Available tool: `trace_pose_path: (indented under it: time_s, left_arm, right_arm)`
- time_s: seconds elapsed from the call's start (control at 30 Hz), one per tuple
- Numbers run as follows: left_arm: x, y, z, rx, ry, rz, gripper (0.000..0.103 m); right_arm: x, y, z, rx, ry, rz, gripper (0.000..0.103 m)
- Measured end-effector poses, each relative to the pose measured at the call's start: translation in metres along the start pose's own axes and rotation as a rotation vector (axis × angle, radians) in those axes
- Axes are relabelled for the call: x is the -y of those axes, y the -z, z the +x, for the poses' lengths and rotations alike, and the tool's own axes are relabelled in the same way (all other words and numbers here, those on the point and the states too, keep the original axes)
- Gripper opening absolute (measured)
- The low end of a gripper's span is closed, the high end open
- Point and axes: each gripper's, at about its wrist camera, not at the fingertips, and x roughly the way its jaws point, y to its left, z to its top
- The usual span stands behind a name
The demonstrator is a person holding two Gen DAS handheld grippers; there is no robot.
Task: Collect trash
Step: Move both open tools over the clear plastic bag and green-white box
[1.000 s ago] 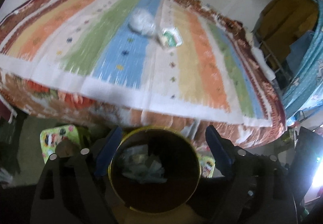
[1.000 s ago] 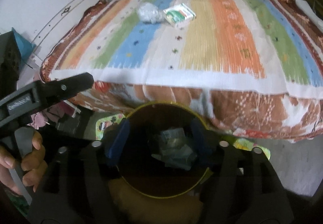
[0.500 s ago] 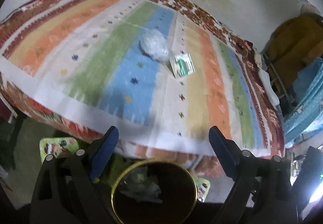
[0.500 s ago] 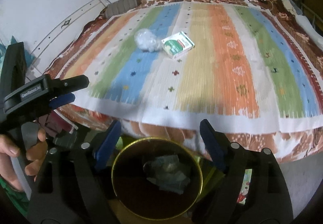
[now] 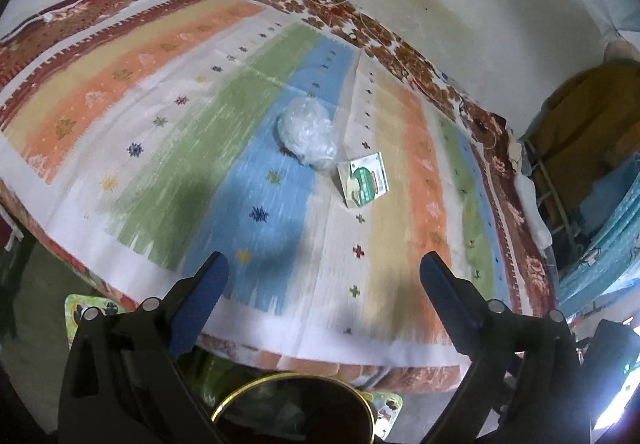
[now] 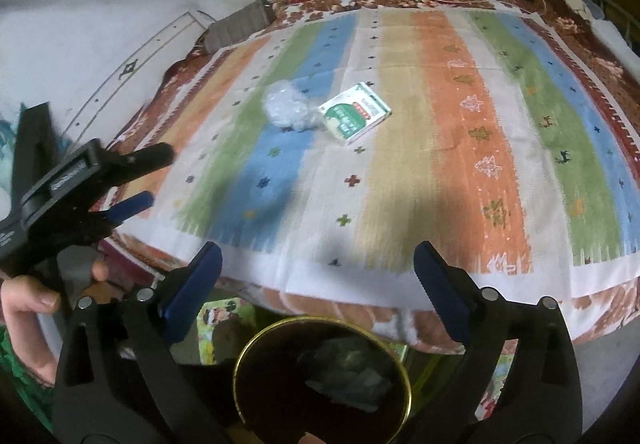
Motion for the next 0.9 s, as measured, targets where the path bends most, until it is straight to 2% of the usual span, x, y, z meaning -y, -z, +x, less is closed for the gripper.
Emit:
trace_pose_path:
  time_s: [0.17, 0.33, 0.43, 0.67, 0.73, 0.9]
  left_arm:
    - [-0.002, -0.013, 0.015, 0.016, -0.017, 0.0, 0.097]
    - [-0.011, -0.026, 0.034, -0.006, 0.012, -0.039, 0.097]
    - [-0.008, -0.033, 0.042, 0.02, -0.005, -0.004, 0.097]
    - [-0.007, -0.049, 0.064, 0.022, -0.019, 0.042, 0.097]
    - [-0.009, -0.055, 0.072, 0.003, -0.001, 0.044, 0.097]
    - [-0.016, -0.066, 0.09, -0.01, 0.053, -0.024, 0.097]
  right_arm:
    - [0.004, -0.012, 0.014, -0.008, 0.008, -0.001, 0.094]
    - [0.002, -0.022, 0.024, -0.002, 0.004, -0.006, 0.094]
    - [0.004, -0.03, 0.031, -0.008, -0.02, 0.028, 0.094]
    - [0.004, -0.044, 0.046, -0.023, -0.043, 0.069, 0.094]
    - [0.004, -0.049, 0.05, -0.021, -0.039, 0.066, 0.094]
    - [0.008, -0.061, 0.064, -0.018, -0.06, 0.113, 0.094]
